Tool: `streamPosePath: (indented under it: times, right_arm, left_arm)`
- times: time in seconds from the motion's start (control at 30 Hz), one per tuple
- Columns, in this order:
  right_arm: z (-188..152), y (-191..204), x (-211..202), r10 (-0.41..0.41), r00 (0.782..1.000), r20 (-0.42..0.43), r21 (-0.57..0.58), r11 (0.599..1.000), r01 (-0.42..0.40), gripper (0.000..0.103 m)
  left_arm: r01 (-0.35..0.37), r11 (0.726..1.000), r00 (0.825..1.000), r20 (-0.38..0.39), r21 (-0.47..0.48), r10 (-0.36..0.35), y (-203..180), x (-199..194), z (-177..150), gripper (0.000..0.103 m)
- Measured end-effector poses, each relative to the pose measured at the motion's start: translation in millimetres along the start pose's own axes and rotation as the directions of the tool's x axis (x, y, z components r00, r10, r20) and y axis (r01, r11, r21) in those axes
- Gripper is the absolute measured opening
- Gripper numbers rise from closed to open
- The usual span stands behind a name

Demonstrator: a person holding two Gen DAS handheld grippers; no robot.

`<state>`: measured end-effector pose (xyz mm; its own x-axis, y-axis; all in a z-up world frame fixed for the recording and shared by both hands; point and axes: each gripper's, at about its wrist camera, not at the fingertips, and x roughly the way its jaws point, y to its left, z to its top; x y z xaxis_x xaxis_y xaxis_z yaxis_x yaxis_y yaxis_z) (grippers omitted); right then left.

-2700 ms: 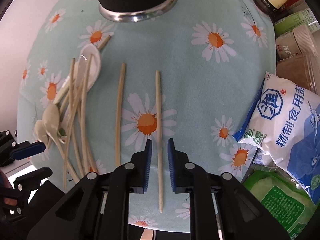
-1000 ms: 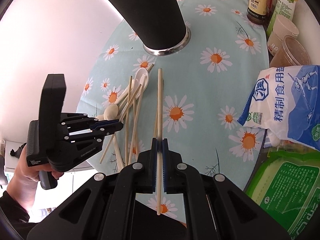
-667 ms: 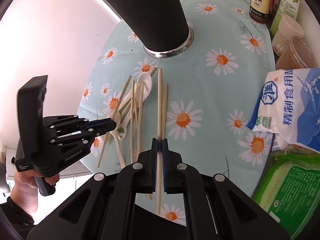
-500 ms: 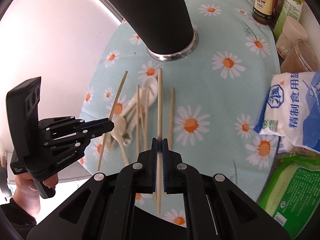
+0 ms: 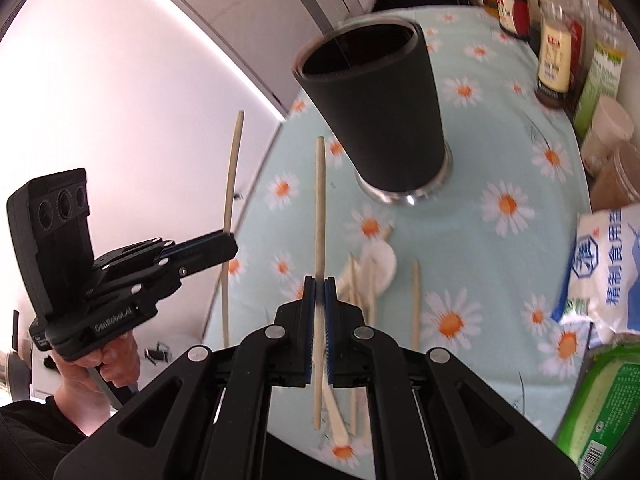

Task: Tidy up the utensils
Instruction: 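Lift the chopstick with the right tool up toward the black holder, then lower the chopstick into the black holder and open the right tool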

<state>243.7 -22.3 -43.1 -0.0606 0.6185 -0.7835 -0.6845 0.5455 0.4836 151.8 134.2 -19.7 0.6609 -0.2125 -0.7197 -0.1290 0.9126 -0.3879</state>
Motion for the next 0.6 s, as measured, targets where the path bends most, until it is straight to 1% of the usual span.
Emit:
streamPosePath:
  times: [0.1,0.17,0.27,0.4,0.5,0.6]
  right_arm:
    - [7,8,-9,0.017,0.997,0.071,-0.025,1.0,-0.016,0.005]
    - [14,13,-15,0.024,0.992,0.121,-0.045,0.999,-0.019,0.005]
    - [25,16,-25,0.046,0.976,0.215,-0.06,0.998,-0.033,0.005]
    - [45,13,-40,0.062,0.942,0.329,-0.076,0.996,-0.038,0.005]
    - [61,11,-51,0.063,0.907,0.417,-0.078,0.996,-0.034,0.006]
    - [77,7,-58,0.061,0.877,0.476,-0.069,0.997,-0.031,0.006]
  left_arm:
    - [0.022,1.0,0.997,0.069,0.012,-0.023,0,-11,13,0.004]
    - [0.038,0.999,0.991,0.126,0.018,-0.04,0,-18,23,0.004]
    - [0.056,0.998,0.978,0.197,0.034,-0.062,-3,-27,36,0.004]
    - [0.072,0.996,0.959,0.271,0.058,-0.085,-7,-29,57,0.004]
    - [0.076,0.994,0.945,0.313,0.077,-0.097,-9,-29,72,0.004]
    - [0.074,0.993,0.925,0.366,0.097,-0.105,-11,-27,90,0.004]
